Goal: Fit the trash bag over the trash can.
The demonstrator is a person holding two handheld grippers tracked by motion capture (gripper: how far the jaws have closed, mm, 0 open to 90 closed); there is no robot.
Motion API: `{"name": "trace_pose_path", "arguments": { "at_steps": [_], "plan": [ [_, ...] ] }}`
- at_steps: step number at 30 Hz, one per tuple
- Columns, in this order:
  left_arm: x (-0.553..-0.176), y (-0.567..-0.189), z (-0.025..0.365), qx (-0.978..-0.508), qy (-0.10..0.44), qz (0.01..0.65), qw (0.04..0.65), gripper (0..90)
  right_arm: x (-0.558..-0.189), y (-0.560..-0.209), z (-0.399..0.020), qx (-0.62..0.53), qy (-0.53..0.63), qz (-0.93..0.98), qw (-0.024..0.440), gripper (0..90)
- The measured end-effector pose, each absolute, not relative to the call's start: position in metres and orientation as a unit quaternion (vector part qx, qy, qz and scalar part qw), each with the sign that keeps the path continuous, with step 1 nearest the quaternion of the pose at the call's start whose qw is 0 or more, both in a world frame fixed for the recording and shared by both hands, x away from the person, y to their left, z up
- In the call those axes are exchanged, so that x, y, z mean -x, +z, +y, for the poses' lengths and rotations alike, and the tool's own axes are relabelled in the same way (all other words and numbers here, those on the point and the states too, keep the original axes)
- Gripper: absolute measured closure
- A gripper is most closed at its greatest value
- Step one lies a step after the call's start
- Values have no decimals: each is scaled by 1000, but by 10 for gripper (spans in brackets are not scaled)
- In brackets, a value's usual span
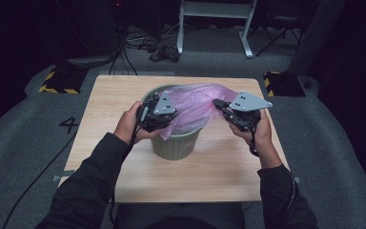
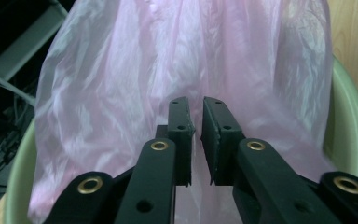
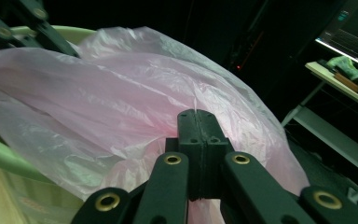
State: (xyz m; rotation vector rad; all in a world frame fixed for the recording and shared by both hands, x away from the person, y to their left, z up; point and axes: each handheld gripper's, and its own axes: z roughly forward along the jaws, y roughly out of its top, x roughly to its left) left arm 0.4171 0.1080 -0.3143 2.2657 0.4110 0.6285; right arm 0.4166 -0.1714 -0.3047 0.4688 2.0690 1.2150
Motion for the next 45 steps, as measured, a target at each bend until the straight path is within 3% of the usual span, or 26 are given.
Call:
{"name": "trace_pose_path", "arguments": {
  "at_steps": [8, 12, 16, 18, 22, 26, 29, 34, 40, 45],
  "plan": [
    [-419, -316, 98, -896, 241, 140, 345, 831, -409, -302, -154, -143, 463, 809, 333, 900],
    [-420, -314, 98, -896, 239, 140, 346, 783, -403, -301, -144, -125, 456, 817, 331, 900],
    [-421, -309, 102, -887, 241, 146, 366, 659, -399, -299, -136, -111, 452, 822, 328, 900],
    [-420, -307, 103, -882, 237, 155, 377, 522, -398, -299, -134, -108, 452, 824, 323, 900],
    [-421, -304, 106, -873, 198, 157, 417, 371, -399, -301, -133, -111, 448, 827, 321, 900],
    [-419, -303, 104, -870, 180, 148, 434, 325, -401, -302, -132, -119, 446, 828, 318, 900],
    [-417, -303, 97, -880, 204, 140, 406, 377, -401, -301, -131, -120, 449, 826, 318, 900],
    [-422, -305, 88, -890, 224, 142, 371, 604, -398, -300, -132, -116, 453, 825, 316, 900],
    [-423, -308, 85, -890, 228, 136, 372, 873, -395, -300, -132, -114, 456, 825, 313, 898],
    [-424, -312, 86, -892, 232, 130, 367, 900, -393, -303, -136, -117, 461, 823, 310, 829]
  ]
}}
